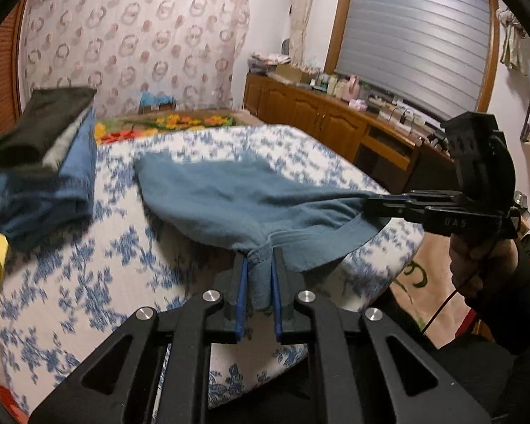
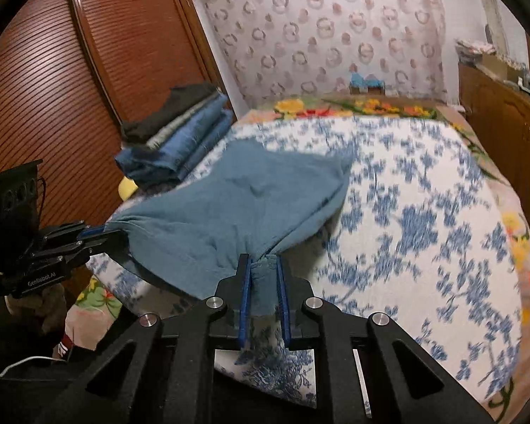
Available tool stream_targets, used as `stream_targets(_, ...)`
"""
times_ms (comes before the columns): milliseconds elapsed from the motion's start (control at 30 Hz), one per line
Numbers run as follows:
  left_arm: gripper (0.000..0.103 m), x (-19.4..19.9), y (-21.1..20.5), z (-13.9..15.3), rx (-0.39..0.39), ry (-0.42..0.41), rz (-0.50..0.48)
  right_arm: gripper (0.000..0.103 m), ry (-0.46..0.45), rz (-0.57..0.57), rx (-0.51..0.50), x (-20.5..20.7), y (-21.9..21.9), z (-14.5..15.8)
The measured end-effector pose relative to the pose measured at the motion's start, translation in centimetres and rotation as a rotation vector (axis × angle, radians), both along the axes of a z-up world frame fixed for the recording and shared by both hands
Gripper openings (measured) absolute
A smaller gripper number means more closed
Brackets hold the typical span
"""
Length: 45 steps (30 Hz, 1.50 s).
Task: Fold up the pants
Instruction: 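Lift the folded edge with both grippers and fold it over again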
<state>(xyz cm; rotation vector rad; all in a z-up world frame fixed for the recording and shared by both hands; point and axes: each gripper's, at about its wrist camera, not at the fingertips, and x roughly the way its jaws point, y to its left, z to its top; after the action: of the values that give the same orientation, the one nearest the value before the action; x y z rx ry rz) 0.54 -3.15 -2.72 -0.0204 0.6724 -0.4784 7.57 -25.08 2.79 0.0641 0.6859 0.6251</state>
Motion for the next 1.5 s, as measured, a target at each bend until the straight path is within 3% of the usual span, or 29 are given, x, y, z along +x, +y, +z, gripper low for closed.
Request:
stream_targets(367,0.013,-0.1,0.1,3.5,-0.002,-0.091,0.003,0.014,-0.095,0.009,0.014,-1.5,-0.7,2.8)
stream_targets(933,0.013,8.6,0.3,1.9,0.052,-0.070,0.078,0.014,-0.066,-0.022,-0.001,7.5,2.8,1.7)
stream_targets(1500,0.013,12.0,0.4,0.5,0.088,-0.036,0.127,0.013,-0.058,-0.031,-0.040,12.6,5.3,0.0)
